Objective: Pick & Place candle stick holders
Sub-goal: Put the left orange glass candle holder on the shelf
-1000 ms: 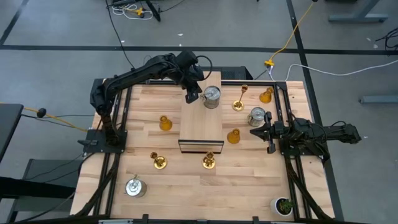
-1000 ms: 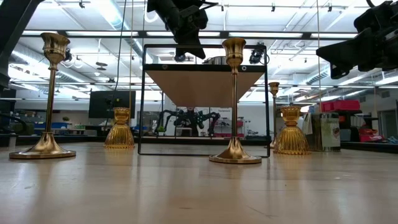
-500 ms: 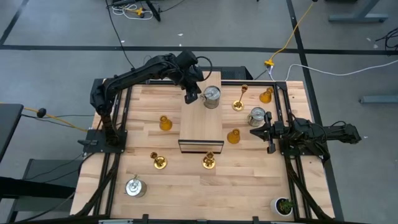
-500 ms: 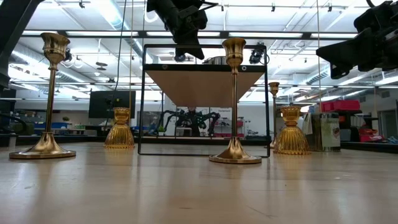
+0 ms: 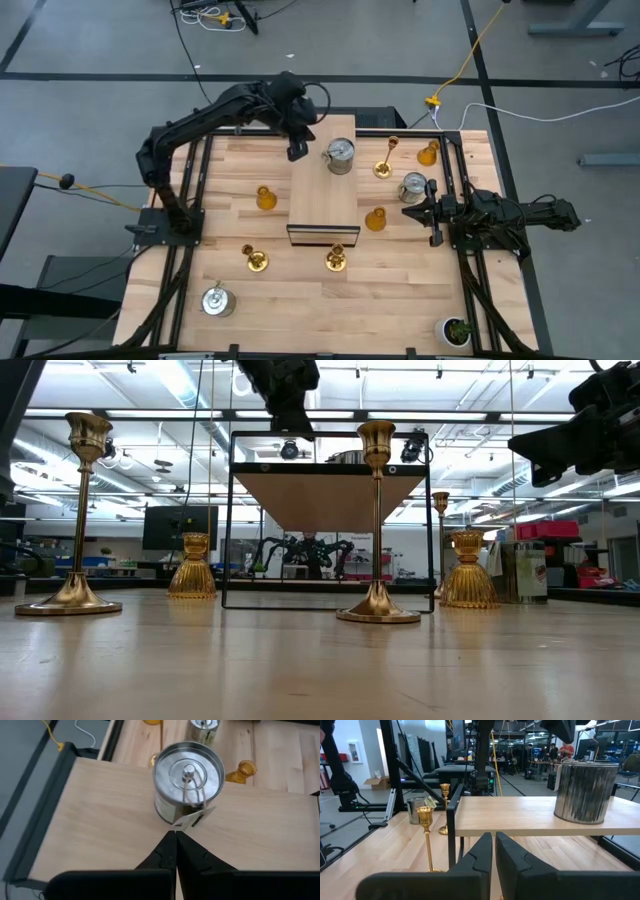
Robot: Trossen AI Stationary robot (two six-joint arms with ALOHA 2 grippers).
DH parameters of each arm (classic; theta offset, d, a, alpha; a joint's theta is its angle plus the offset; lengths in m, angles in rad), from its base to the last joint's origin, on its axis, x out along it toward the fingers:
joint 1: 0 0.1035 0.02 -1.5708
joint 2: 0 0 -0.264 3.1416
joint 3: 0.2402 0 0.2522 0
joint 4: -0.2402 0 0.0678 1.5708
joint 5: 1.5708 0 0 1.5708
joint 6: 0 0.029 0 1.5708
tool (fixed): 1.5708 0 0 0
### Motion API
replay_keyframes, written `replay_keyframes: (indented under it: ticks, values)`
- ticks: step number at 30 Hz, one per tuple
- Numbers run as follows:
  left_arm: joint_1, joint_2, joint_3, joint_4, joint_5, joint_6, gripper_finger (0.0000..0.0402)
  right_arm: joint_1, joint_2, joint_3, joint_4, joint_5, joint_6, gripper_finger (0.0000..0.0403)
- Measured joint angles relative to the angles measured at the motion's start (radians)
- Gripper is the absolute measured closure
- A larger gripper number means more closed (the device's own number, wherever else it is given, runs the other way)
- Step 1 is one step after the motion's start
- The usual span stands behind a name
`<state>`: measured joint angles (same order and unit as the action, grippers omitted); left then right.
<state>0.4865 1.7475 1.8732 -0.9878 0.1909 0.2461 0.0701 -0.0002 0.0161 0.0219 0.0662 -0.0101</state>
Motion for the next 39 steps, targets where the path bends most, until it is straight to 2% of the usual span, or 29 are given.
replay_keyframes:
  ticks: [39]
  values:
    - [0.005,-0.031,0.000,-0.143,-0.003,0.012,0.0398,0.000,0.000,0.000,0.000,-0.004,0.000,0.0376]
